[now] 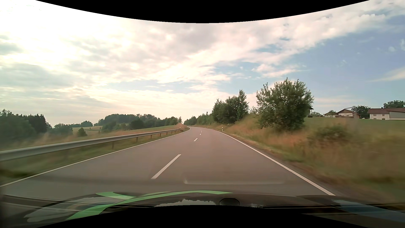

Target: Follow the waypoints while adhering to traffic rules and regulations

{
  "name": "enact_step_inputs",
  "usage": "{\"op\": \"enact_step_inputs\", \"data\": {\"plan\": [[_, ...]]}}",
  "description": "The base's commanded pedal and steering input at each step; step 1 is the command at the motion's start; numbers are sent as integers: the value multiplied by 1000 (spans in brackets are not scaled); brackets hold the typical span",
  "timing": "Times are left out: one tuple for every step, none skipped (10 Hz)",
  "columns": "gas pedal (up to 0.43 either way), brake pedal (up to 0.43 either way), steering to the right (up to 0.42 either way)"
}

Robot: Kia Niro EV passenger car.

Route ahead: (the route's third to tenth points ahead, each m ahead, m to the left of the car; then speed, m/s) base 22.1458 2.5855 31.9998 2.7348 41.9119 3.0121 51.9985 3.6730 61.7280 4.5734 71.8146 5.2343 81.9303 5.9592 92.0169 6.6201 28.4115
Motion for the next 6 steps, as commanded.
{"op": "enact_step_inputs", "data": {"plan": [[248,0,-12],[248,0,-13],[260,0,-11],[260,0,-11],[260,0,-11],[268,0,-10]]}}
